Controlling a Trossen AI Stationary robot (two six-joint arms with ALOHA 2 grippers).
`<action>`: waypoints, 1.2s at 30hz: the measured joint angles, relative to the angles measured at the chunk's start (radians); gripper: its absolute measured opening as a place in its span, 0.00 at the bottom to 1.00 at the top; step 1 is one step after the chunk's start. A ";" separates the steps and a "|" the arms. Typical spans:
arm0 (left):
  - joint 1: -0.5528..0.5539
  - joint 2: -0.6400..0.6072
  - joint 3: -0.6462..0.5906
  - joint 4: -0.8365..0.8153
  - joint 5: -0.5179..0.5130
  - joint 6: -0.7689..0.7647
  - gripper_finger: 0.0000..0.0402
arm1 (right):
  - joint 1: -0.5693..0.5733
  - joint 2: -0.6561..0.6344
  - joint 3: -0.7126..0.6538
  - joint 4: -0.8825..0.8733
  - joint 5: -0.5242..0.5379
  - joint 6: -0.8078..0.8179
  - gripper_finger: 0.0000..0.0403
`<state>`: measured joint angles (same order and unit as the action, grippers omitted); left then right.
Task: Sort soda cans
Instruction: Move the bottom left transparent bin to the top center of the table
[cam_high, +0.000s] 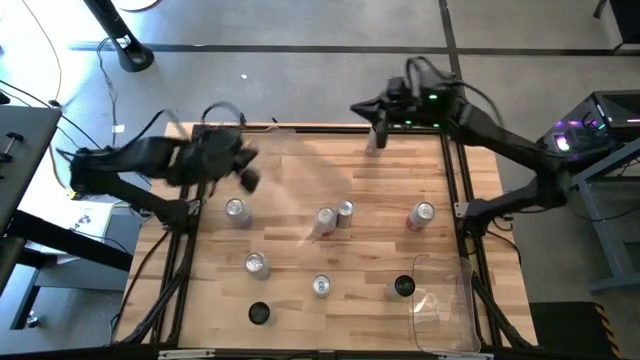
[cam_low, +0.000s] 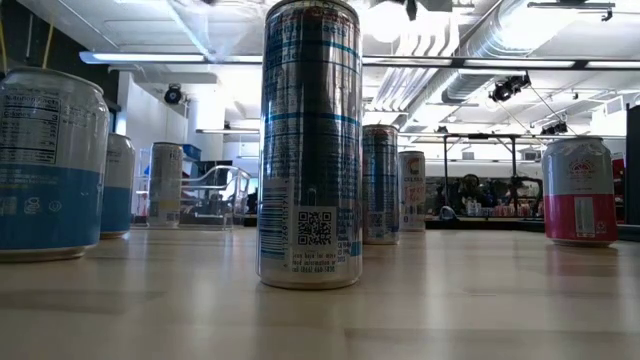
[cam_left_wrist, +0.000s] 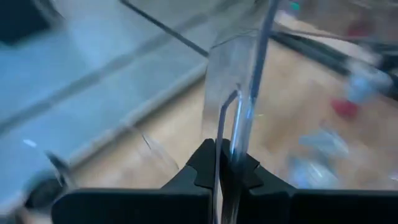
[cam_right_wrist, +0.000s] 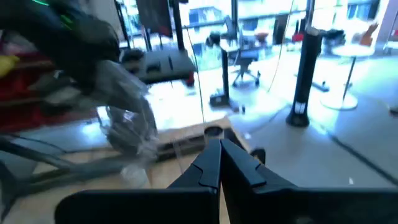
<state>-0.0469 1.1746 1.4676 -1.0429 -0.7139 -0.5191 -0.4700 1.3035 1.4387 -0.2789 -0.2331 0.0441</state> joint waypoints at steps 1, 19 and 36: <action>0.051 0.018 -0.001 0.072 -0.002 0.060 0.00 | 0.001 -0.022 0.000 -0.008 0.002 0.000 0.00; 0.468 0.407 -0.001 0.516 0.322 -0.077 0.00 | 0.012 -0.181 0.001 -0.216 0.044 -0.079 0.00; 0.487 0.511 -0.158 0.523 0.495 -0.235 0.00 | 0.012 -0.180 0.000 -0.199 0.174 -0.044 0.00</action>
<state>0.4400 1.6856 1.3097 -0.5199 -0.2184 -0.7544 -0.4580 1.1238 1.4391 -0.4778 -0.0595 0.0000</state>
